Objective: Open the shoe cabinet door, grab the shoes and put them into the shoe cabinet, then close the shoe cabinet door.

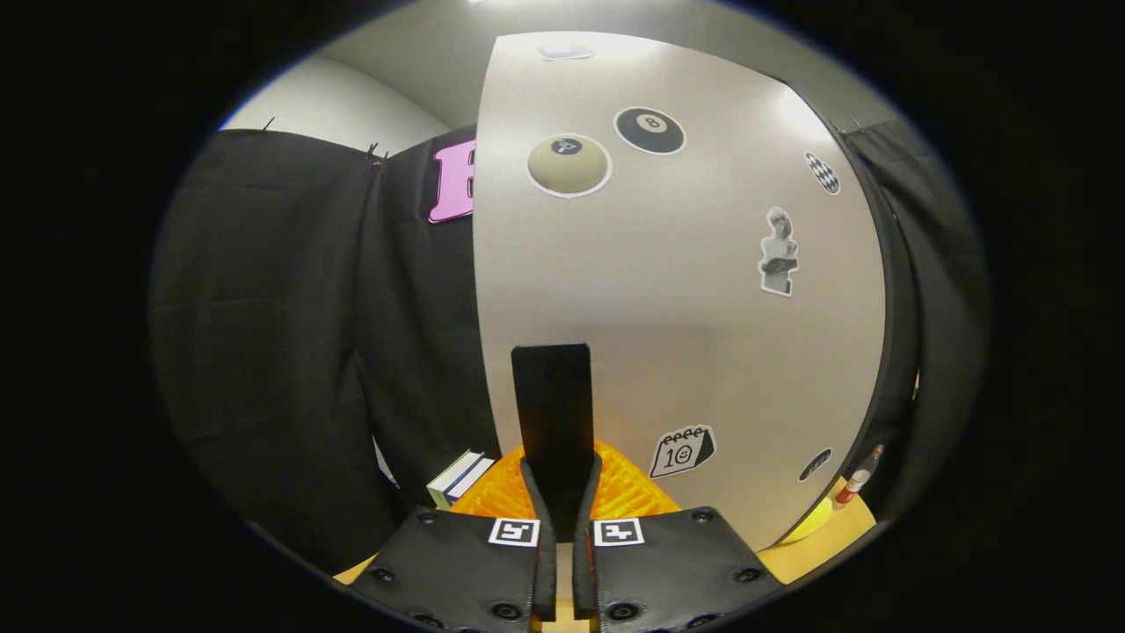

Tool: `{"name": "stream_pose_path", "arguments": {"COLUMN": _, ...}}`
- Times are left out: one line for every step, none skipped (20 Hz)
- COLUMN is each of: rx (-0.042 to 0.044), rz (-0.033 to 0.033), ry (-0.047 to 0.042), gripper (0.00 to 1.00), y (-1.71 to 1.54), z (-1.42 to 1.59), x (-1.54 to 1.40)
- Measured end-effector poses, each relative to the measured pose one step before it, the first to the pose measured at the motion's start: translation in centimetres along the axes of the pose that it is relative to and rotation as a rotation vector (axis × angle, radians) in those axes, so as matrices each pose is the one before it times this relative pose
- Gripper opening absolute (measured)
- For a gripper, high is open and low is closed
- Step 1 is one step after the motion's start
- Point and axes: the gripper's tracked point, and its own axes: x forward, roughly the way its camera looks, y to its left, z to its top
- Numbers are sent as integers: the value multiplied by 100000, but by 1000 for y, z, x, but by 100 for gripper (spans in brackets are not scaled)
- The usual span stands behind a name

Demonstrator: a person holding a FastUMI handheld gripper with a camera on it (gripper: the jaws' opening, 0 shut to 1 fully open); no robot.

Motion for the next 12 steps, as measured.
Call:
{"name": "stream_pose_path", "arguments": {"rx": -2082, "rz": -313, "ry": -113, "gripper": 8, "y": -205, "z": 40, "x": -587}}
{"name": "stream_pose_path", "arguments": {"rx": -1365, "rz": -522, "ry": -132, "gripper": 9, "y": -132, "z": -18, "x": -409}}
{"name": "stream_pose_path", "arguments": {"rx": 262, "rz": -223, "ry": -85, "gripper": 9, "y": -168, "z": -27, "x": -483}}
{"name": "stream_pose_path", "arguments": {"rx": 135, "rz": 100, "ry": -78, "gripper": 8, "y": -134, "z": -144, "x": -578}}
{"name": "stream_pose_path", "arguments": {"rx": -577, "rz": 66, "ry": -74, "gripper": 8, "y": -197, "z": -10, "x": -507}}
{"name": "stream_pose_path", "arguments": {"rx": -754, "rz": -21, "ry": -157, "gripper": 8, "y": -186, "z": -53, "x": -552}}
{"name": "stream_pose_path", "arguments": {"rx": -533, "rz": 14, "ry": -335, "gripper": 8, "y": -211, "z": -6, "x": -468}}
{"name": "stream_pose_path", "arguments": {"rx": -286, "rz": 119, "ry": -211, "gripper": 8, "y": -138, "z": -58, "x": -533}}
{"name": "stream_pose_path", "arguments": {"rx": -356, "rz": 46, "ry": -127, "gripper": 9, "y": -232, "z": -32, "x": -458}}
{"name": "stream_pose_path", "arguments": {"rx": -405, "rz": 214, "ry": -169, "gripper": 9, "y": -216, "z": -10, "x": -524}}
{"name": "stream_pose_path", "arguments": {"rx": -840, "rz": 817, "ry": -36, "gripper": 9, "y": -166, "z": 0, "x": -378}}
{"name": "stream_pose_path", "arguments": {"rx": -115, "rz": 930, "ry": 34, "gripper": 9, "y": -180, "z": -99, "x": -507}}
